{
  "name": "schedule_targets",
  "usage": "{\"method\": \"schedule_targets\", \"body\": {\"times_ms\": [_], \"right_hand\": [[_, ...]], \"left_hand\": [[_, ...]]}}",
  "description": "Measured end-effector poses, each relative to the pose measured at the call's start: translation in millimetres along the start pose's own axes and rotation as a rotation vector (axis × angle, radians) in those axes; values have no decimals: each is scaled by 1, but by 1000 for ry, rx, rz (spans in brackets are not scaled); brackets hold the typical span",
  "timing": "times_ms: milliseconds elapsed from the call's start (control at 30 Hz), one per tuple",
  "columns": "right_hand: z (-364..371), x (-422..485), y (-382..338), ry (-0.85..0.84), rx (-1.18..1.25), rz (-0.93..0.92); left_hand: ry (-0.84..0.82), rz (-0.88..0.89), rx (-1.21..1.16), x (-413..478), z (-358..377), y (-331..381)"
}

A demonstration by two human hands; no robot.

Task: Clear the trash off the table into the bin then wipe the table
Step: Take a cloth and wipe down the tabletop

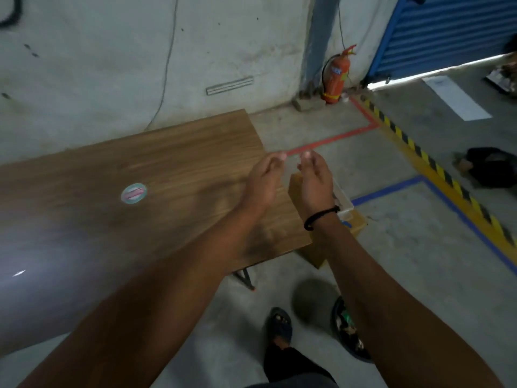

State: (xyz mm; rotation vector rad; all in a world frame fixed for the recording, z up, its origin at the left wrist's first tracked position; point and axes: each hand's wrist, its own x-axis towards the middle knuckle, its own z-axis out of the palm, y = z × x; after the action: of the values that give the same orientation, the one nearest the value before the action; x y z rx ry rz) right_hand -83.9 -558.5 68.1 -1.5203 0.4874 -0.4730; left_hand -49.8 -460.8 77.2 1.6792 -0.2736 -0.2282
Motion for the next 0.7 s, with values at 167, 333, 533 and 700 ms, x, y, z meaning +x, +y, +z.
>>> {"method": "schedule_targets", "body": {"times_ms": [167,333,533,700], "right_hand": [[-30,79,45,35,-139,71],[-55,152,104,100,-254,168],[-72,220,222,-9,-518,359],[-69,269,298,-126,-718,478]], "left_hand": [[-165,135,532,85,45,-38],[-268,143,746,162,77,-79],[-377,276,963,218,73,-147],[-413,326,1087,229,53,-187]]}}
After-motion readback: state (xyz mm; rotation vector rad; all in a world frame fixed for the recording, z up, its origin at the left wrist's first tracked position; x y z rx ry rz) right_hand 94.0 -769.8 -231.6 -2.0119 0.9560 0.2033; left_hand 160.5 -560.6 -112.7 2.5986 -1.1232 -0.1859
